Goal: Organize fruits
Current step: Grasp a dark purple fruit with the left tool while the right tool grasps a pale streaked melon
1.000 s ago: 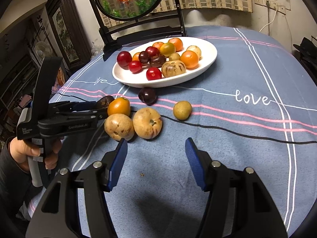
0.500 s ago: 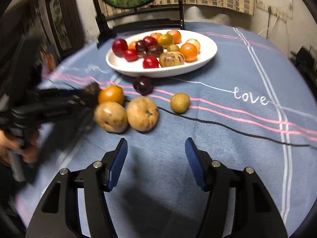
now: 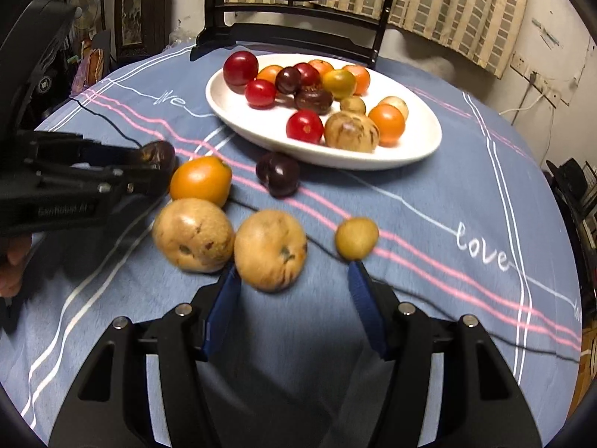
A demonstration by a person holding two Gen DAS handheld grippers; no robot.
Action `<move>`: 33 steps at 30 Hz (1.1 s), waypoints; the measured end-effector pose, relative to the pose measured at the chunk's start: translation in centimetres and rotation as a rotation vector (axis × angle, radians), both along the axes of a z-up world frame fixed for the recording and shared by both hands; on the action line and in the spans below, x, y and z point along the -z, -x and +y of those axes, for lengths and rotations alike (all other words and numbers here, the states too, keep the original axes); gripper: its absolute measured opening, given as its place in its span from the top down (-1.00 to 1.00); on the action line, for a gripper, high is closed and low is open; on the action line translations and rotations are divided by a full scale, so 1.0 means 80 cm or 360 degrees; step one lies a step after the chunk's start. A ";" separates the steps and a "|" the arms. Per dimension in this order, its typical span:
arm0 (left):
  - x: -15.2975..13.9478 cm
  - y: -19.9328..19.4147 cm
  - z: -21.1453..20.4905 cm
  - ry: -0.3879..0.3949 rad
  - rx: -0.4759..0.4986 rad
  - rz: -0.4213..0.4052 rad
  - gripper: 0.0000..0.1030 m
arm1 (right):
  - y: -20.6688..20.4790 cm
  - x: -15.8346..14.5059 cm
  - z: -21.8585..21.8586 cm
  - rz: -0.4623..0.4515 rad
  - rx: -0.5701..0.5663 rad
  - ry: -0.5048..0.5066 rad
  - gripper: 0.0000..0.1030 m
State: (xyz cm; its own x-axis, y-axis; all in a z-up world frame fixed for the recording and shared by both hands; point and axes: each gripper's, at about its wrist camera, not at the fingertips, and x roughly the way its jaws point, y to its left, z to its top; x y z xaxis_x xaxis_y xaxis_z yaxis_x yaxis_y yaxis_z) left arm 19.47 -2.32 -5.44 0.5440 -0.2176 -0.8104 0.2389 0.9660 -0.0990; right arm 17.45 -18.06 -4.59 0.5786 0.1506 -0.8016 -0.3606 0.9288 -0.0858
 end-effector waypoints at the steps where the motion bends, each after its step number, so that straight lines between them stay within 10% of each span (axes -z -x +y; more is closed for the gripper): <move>1: 0.001 0.000 0.000 -0.0001 0.0000 -0.0001 0.11 | -0.003 0.000 0.002 0.0001 -0.0004 -0.0010 -0.18; 10: 0.001 -0.005 -0.004 -0.0011 -0.0005 -0.0002 0.11 | -0.019 -0.001 0.013 0.0014 -0.0034 -0.0153 0.21; 33: -0.100 0.038 -0.002 0.0020 0.0111 -0.0214 0.11 | 0.047 -0.105 -0.058 -0.0235 0.0022 -0.0415 0.22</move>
